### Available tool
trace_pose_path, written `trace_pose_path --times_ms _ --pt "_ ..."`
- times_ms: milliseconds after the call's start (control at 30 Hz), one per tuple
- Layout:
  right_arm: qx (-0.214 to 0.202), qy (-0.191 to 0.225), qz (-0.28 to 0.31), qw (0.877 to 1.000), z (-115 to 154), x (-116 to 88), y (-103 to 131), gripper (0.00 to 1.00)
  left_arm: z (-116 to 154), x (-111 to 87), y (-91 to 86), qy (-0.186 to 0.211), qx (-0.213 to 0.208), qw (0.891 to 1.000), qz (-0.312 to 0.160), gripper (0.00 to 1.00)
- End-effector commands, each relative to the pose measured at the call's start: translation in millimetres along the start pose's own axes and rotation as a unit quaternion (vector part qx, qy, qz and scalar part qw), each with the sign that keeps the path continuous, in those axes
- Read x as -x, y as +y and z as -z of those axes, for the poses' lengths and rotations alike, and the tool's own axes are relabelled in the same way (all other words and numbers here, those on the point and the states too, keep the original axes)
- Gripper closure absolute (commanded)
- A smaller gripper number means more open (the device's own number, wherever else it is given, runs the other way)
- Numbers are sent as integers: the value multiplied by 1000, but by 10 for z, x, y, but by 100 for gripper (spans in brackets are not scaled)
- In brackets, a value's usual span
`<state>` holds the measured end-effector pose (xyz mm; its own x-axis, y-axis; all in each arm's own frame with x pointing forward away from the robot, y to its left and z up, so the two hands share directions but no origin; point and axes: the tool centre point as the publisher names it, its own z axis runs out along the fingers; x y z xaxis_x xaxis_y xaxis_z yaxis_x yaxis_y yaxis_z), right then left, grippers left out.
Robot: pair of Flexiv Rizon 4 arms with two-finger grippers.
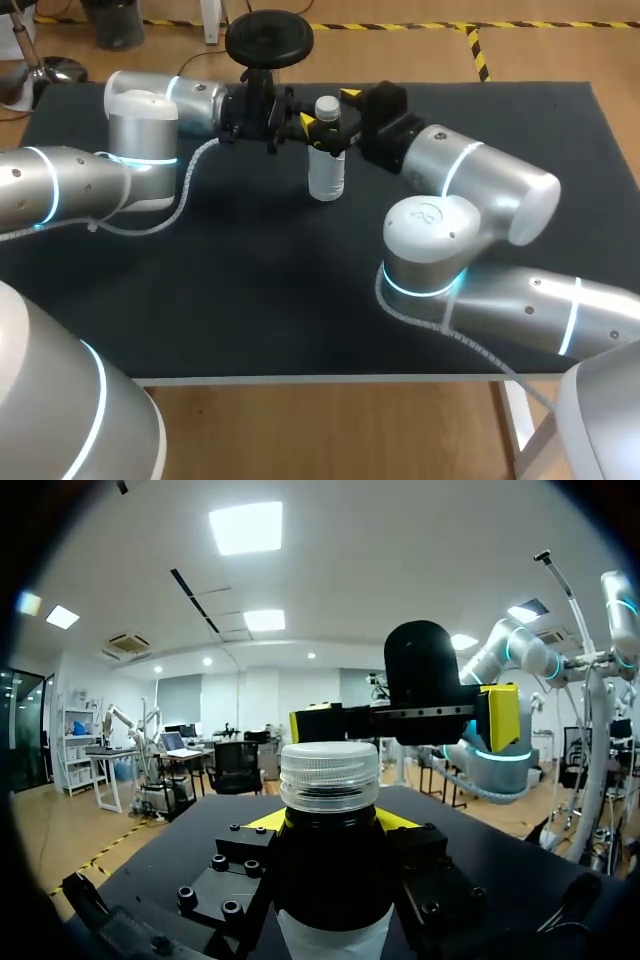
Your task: Unscrew the bottle cap
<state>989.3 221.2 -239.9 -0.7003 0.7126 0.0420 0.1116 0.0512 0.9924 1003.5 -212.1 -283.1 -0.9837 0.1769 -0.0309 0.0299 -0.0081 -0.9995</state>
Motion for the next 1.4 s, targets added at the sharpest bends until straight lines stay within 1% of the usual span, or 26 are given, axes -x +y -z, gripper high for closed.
trace_pose_path --times_ms 33,767,800,833,867,900,967,1067,1133,1200,1233,1300,1400 --pt "2 -1 -5 1000 -52 9 -15 0 -10 -1 -2 -1 0 1000 0 100" --pt "4 3 -8 1000 -128 29 -37 0 -10 -1 -2 -1 0 1000 0 100" --pt "4 3 -8 1000 -135 31 -39 4 -10 -1 -2 -1 0 1000 0 100" --pt "4 2 -8 1000 -141 33 -41 14 -10 -1 -2 -1 0 1000 0 100" --pt "4 2 -7 1000 -147 36 -42 29 -10 -1 -2 -1 0 1000 0 100" --pt "4 2 -7 1000 -150 41 -43 51 -10 -1 -2 -1 0 1000 0 100" --pt "4 2 -6 1000 -154 46 -43 56 -10 -1 -2 -1 0 1000 0 100" --pt "4 3 -5 1000 -156 48 -45 58 -10 -1 -2 -1 0 1000 0 100" --pt "5 3 -5 1000 -162 52 -47 62 -10 -1 -2 -1 0 1000 0 100" --pt "5 3 -4 1000 -168 58 -48 70 -10 -1 -2 -1 0 1000 0 100" --pt "5 3 -4 1000 -169 68 -48 78 -10 -1 -2 -1 0 1000 0 100" --pt "5 3 -5 1000 -170 78 -52 89 -10 -1 -2 -1 0 1000 0 100" --pt "4 2 -5 1000 -162 101 -57 100 -10 -1 -2 -1 0 1000 0 100"
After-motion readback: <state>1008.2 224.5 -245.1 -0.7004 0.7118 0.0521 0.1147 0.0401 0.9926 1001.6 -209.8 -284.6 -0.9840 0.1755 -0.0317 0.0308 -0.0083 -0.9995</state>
